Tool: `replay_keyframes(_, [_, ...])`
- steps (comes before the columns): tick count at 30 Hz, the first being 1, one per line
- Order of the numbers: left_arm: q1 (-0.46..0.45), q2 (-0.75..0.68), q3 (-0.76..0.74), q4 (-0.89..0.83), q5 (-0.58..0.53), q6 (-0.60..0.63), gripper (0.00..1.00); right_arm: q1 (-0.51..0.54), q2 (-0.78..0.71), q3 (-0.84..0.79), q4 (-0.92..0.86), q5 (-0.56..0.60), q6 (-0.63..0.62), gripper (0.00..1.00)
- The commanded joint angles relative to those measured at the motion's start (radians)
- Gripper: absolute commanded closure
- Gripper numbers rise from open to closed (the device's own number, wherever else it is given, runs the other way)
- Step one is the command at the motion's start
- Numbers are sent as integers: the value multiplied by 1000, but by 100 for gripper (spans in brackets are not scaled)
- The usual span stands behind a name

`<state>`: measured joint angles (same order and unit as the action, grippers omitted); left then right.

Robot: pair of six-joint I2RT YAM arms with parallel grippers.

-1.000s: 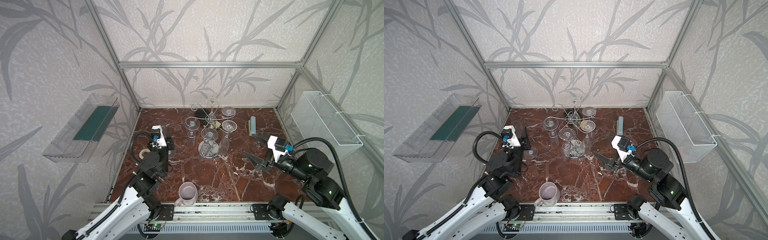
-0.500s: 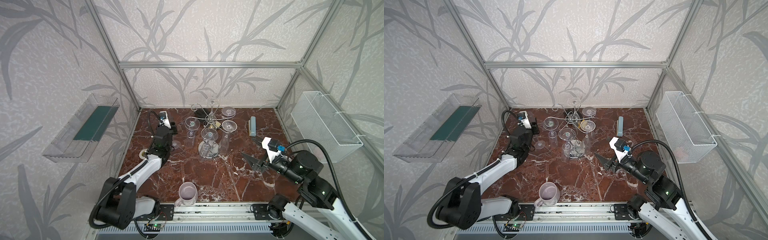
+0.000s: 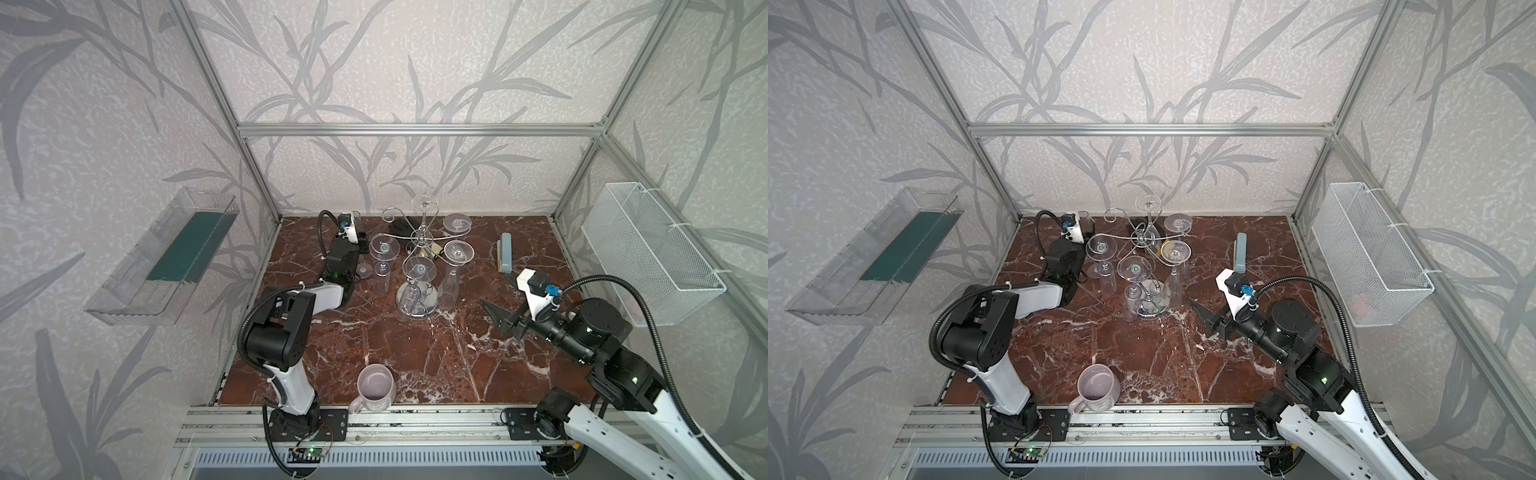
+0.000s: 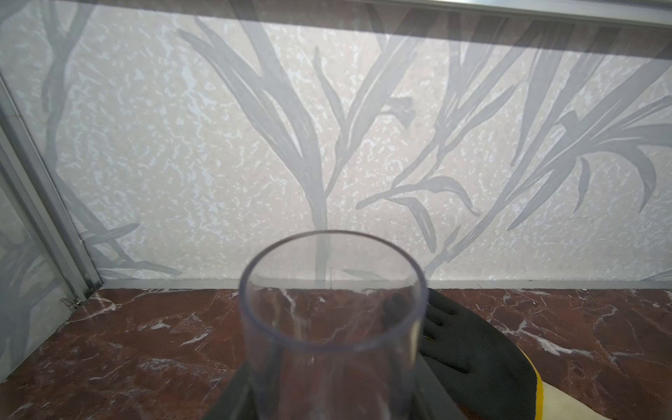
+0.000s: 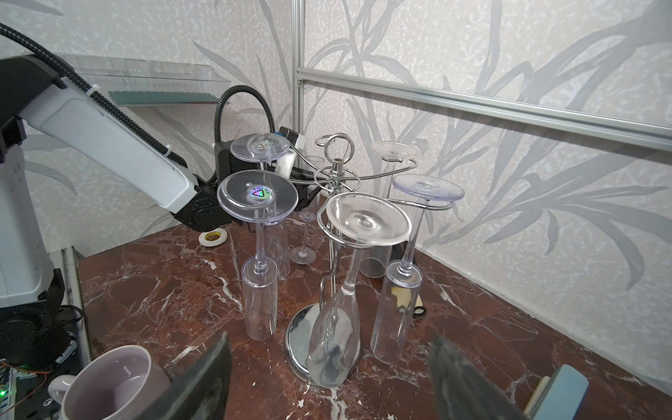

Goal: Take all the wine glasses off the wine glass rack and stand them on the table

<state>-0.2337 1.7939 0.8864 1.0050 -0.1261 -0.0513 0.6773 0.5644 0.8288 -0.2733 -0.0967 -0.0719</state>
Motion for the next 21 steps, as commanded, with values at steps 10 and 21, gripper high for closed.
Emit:
replay_keyframes(10, [8,65,36,170,46,22,71,7,2,-7,30,24,21,17])
replay_keyframes(21, [5,110,15,193,36,46,70,7,-8,0,23,22,26,17])
